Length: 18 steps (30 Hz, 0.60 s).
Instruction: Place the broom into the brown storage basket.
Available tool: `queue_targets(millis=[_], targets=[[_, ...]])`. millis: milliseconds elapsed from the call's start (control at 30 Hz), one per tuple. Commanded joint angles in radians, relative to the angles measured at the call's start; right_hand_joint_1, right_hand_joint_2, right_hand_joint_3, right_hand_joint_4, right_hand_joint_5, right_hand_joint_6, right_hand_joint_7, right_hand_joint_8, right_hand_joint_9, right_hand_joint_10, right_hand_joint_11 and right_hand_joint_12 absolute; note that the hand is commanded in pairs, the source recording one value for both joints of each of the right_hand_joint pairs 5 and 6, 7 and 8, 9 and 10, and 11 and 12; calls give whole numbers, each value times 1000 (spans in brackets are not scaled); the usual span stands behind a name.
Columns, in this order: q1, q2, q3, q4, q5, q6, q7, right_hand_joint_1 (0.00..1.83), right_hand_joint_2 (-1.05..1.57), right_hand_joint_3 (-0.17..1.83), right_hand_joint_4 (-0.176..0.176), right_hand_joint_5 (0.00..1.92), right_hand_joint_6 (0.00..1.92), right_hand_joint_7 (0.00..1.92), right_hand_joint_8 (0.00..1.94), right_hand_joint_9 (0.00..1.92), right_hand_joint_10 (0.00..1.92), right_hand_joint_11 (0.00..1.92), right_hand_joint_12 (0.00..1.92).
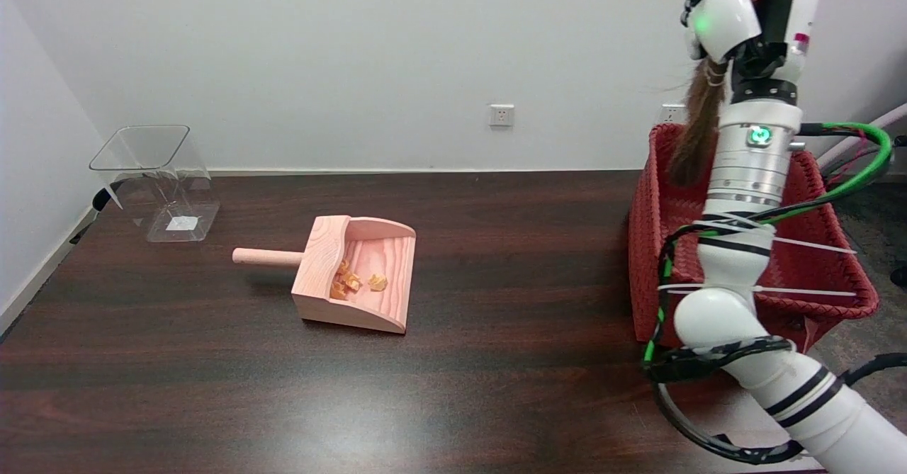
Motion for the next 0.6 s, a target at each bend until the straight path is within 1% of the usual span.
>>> queue_targets(millis=[33,333,600], targets=[[-69,75,137,-42,62,-51,-13,816,1571,357,0,1920,1920,1920,1920,1920,1920,1920,1920],[-70,75,138,-110,101,-108,-12,820,1571,357,0,1920,1920,1920,1920,1920,1920,1920,1920],[-73,74,131,-170,101,-147,-14,824,1571,342,0,1920,1920,1920,1920,1920,1920,1920,1920]])
